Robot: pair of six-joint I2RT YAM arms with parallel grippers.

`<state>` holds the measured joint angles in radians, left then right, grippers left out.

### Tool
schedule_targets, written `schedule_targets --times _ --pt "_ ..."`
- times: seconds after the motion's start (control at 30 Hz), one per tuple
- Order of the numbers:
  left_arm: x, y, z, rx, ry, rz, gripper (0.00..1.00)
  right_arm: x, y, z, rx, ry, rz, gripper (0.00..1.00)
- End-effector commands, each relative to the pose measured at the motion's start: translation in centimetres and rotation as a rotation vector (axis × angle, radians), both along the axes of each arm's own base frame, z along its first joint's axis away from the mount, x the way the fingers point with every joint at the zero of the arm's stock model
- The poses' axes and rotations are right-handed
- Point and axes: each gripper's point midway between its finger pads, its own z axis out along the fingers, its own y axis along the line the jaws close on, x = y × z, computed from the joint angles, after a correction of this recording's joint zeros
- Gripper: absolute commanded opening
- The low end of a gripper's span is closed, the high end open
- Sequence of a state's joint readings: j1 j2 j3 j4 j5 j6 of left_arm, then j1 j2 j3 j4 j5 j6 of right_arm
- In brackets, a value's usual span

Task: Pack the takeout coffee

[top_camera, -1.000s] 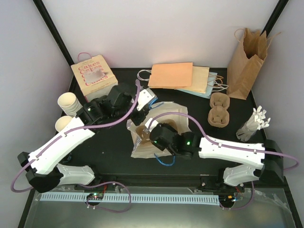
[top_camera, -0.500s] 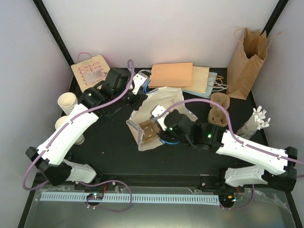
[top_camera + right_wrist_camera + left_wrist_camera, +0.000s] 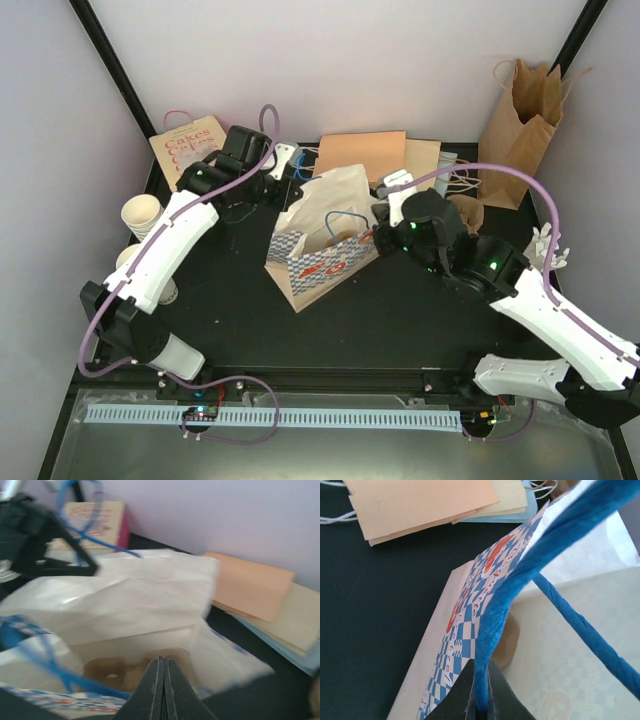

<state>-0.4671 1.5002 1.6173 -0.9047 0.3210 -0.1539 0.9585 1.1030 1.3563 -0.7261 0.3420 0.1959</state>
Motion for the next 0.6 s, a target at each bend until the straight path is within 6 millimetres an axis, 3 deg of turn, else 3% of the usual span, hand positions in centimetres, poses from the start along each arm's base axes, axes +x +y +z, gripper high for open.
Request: schedule_targets --times 0.0,0.23,0.57 --pt "1.7 0.1 1.4 -0.082 0.002 0.003 0.02 2.0 -5.3 0.1 0.020 0.031 -0.236 0.03" --pt "3.7 1.3 0.7 -0.094 0.026 0.043 0.02 2.5 -9.3 -1.8 0.031 0.057 -0.325 0.03" --pt "5.6 2.8 0.5 -0.094 0.022 0.089 0.02 1.8 -10.2 -6.9 -0.044 0.138 -0.340 0.02"
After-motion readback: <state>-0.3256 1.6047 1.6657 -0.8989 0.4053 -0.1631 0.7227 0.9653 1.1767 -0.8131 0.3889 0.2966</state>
